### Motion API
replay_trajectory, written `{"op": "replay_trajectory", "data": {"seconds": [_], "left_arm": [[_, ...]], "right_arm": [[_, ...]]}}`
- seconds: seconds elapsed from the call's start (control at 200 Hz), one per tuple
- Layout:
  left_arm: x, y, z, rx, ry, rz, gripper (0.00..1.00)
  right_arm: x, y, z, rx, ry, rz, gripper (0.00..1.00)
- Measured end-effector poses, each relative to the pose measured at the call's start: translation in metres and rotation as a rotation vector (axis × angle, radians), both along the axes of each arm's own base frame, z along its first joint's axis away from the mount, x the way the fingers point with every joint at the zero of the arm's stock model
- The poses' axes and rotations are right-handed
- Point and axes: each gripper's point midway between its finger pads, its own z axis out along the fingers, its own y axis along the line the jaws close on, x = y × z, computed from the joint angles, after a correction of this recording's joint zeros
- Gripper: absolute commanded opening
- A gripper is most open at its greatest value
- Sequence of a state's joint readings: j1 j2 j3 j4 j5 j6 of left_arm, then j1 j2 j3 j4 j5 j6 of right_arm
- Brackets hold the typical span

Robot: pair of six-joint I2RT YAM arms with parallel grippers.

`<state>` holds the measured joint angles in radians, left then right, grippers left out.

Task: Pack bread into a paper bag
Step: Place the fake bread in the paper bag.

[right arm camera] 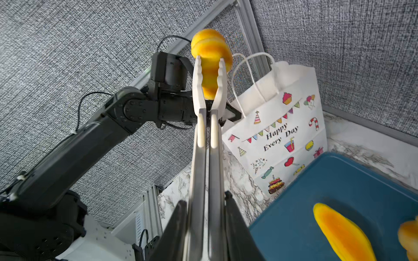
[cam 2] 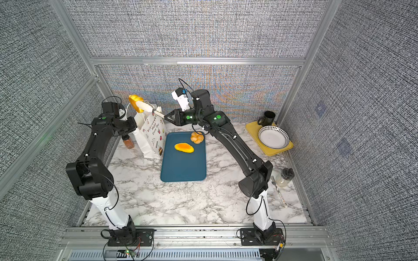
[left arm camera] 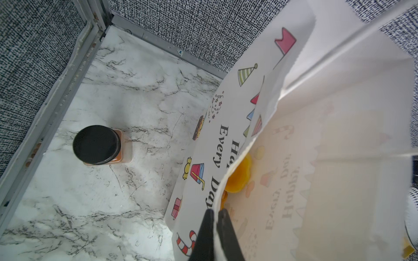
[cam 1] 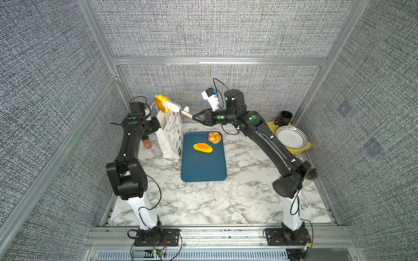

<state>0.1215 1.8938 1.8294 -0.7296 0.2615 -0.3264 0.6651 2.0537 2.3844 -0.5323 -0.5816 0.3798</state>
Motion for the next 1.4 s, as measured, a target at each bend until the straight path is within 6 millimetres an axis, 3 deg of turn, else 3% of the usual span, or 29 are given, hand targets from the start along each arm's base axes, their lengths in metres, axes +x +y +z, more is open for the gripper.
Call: {"op": "replay_trajectory", "data": {"seconds": [0.22,0.415,0.751,1.036,1.161,1.396], "left_arm": [[0.000,0.000,0.000,0.000,-0.001,0.000,0.02],[0.000,-0.001,0.002,-0.014,-0.001,0.006,0.02],[-0.004,-0.003,0.008,-0.022,-0.015,0.009,0.02],[-0.007,-0.005,0.011,-0.039,-0.016,0.012,0.02],[-0.007,-0.006,0.010,-0.047,-0.014,0.010,0.02],[-0.007,-0.006,0.010,-0.047,-0.016,0.010,0.02]], "right_arm": [[-0.001,-0.003,0.012,0.023,-0.025,-0.005,0.10],[0.003,0.010,-0.001,0.026,-0.004,0.016,0.11],[0.032,0.034,-0.037,0.033,0.038,0.023,0.11],[0.042,0.037,-0.057,0.024,0.066,0.006,0.14],[0.045,0.038,-0.063,0.017,0.074,0.001,0.23],[0.048,0.035,-0.072,-0.006,0.096,-0.020,0.29]]}}
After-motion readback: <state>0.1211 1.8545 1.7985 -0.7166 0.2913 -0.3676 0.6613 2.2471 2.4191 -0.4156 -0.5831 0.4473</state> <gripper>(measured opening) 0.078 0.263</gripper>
